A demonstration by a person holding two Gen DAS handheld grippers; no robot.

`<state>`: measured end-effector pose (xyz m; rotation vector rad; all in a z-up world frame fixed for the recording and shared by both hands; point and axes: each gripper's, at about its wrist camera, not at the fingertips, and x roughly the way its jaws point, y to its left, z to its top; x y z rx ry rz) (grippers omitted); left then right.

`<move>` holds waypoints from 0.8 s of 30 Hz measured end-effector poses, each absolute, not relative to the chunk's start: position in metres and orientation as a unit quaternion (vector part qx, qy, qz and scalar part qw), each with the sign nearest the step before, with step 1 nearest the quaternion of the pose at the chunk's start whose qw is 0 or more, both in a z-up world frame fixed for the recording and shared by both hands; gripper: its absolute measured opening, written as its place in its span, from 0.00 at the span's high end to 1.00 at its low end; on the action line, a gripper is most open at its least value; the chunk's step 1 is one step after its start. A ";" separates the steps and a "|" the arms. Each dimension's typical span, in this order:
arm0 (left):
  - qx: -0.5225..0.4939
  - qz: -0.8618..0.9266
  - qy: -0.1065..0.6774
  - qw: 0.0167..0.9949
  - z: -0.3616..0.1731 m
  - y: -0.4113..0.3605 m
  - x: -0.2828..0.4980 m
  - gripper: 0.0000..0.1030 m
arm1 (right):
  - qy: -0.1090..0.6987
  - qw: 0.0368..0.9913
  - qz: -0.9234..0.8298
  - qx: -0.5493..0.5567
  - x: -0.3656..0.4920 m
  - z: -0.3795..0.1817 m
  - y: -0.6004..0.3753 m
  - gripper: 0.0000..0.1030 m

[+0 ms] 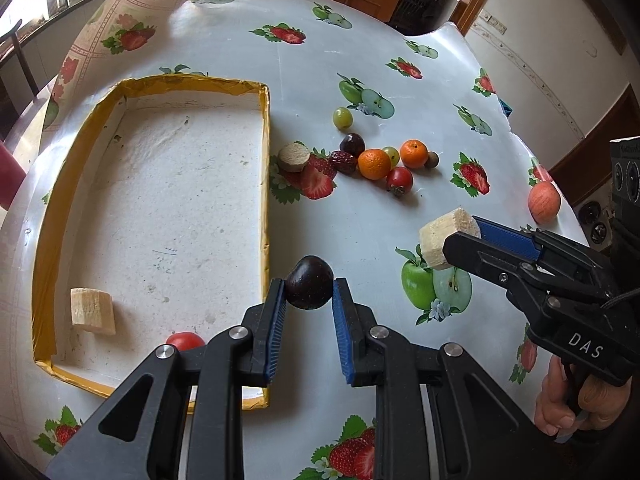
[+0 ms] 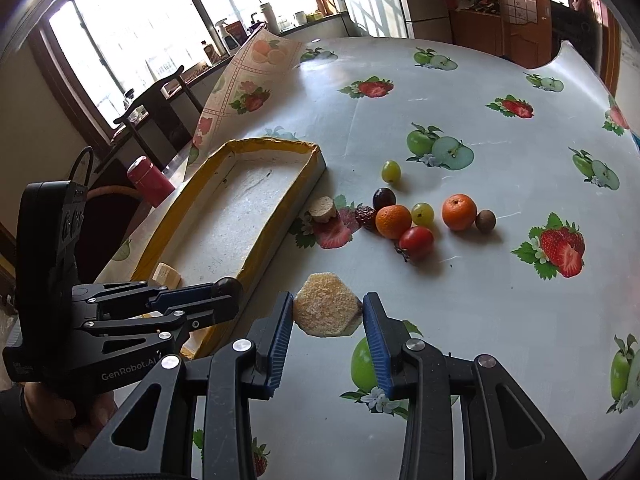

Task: Organize fruits
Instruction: 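Carry the hexagonal slice and the dark plum over the yellow tray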

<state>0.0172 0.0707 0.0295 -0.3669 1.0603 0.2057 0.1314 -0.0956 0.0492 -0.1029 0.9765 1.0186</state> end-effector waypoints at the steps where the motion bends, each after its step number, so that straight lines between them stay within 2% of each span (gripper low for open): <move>1: -0.175 0.099 0.501 0.842 0.030 0.073 0.015 0.80 | 0.448 0.759 0.470 -0.049 0.129 0.050 -0.093 0.65; 24: -0.197 0.170 0.496 0.829 0.027 0.127 -0.015 0.80 | 0.435 0.723 0.529 -0.088 0.091 0.057 -0.025 0.65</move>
